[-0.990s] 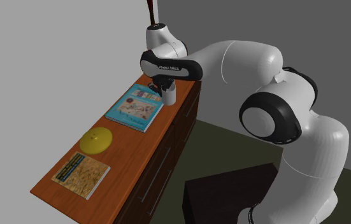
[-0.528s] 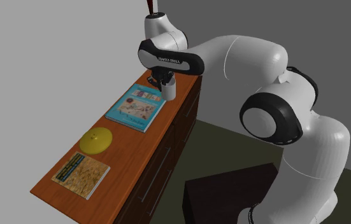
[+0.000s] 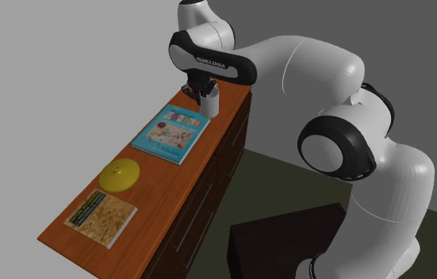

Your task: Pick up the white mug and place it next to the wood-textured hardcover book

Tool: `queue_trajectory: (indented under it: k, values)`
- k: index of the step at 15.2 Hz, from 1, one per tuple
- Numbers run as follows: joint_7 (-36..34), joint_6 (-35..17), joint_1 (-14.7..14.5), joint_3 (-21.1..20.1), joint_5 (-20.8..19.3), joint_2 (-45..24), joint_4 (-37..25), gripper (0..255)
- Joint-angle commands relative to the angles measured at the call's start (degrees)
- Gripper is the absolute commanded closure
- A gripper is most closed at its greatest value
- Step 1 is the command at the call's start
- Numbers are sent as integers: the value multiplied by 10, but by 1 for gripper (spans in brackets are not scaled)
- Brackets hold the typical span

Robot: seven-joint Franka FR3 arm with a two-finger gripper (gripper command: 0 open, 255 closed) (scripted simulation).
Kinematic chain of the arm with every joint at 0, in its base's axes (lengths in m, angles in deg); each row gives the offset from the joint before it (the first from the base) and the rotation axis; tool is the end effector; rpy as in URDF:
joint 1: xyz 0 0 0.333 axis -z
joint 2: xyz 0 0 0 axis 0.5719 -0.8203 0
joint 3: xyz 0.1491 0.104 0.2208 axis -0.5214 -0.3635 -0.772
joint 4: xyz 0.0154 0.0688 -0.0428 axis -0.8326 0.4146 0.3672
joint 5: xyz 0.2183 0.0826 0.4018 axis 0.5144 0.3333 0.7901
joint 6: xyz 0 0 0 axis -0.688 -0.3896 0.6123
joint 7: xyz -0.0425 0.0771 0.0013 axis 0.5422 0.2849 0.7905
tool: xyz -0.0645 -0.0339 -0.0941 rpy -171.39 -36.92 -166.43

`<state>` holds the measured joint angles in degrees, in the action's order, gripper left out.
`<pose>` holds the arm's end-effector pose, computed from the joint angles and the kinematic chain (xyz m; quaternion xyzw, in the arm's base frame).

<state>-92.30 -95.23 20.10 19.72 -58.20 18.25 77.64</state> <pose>0.6540 0.3340 0.4890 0.9908 0.1322 0.0261 0.0089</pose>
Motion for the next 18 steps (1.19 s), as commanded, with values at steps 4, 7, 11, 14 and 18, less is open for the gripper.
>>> queue_trajectory:
  k: [4, 7, 11, 14, 18]
  values:
    - [-9, 21, -8, -4, 0, 7, -14, 255]
    - [-40, 7, -23, -15, 4, 40, 35, 255]
    - [-84, -5, -47, -32, 9, 75, 83, 255]
    - [-118, -10, -66, -45, 11, 94, 110, 255]
    - [-165, -14, -93, -64, 12, 112, 133, 255]
